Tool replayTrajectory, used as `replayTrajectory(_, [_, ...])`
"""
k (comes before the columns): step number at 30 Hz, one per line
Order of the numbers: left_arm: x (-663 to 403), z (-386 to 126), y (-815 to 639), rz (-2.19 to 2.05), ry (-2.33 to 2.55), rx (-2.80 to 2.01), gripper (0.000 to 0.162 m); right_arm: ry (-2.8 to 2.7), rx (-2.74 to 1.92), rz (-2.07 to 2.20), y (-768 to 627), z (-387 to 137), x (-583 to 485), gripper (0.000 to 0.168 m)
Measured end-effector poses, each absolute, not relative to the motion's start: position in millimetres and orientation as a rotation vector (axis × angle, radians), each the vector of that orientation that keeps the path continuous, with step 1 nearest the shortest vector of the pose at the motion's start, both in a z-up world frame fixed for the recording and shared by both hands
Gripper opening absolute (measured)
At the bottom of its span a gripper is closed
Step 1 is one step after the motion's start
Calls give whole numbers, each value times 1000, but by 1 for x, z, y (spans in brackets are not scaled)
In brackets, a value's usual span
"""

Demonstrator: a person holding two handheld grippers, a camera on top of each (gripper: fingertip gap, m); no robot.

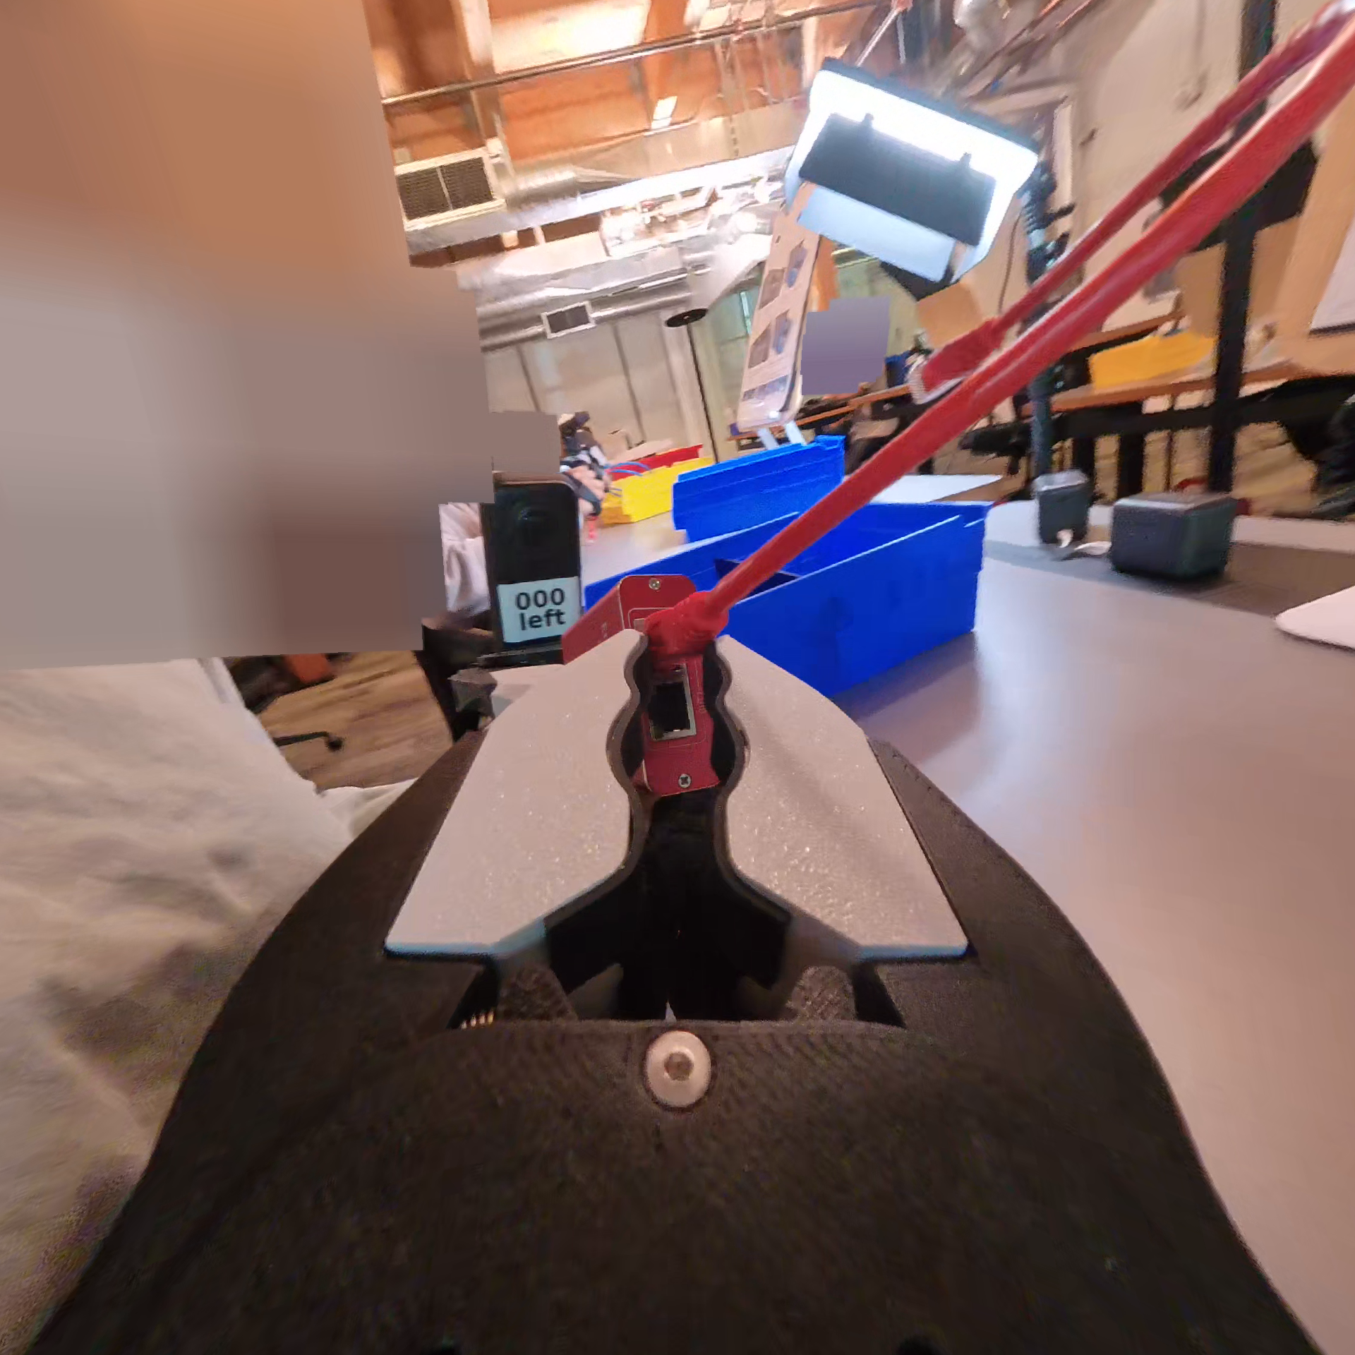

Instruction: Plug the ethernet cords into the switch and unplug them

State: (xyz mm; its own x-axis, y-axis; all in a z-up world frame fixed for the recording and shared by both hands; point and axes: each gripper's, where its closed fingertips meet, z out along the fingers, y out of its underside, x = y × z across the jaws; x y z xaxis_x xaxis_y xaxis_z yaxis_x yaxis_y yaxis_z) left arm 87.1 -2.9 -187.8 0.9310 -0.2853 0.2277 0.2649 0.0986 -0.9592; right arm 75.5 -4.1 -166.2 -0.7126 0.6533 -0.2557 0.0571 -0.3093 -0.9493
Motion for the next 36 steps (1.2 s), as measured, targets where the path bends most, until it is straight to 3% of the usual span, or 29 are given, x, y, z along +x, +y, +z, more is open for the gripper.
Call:
replayTrajectory(9, [100, -167, -9, -679, 32, -1268, 30, -1303, -724, 2026, -10, -144, 87, 13])
replayTrajectory(17, [98, -165, -10, -668, 7, -1257, 30, -1251, -713, 1827, -10, -142, 83, 13])
replayTrajectory(21, [88, -156, -26, -806, -52, -1125, 29, -914, -720, 1927, 43, -109, 102, 11])
replayTrajectory(23, [77, -150, -31, -834, -93, -1064, 29, -1007, -716, 1903, 55, -104, 109, 11])
replayTrajectory(36, [76, -158, -26, -774, -111, -1137, 29, -1602, -1097, 395, 190, -153, 161, 12])
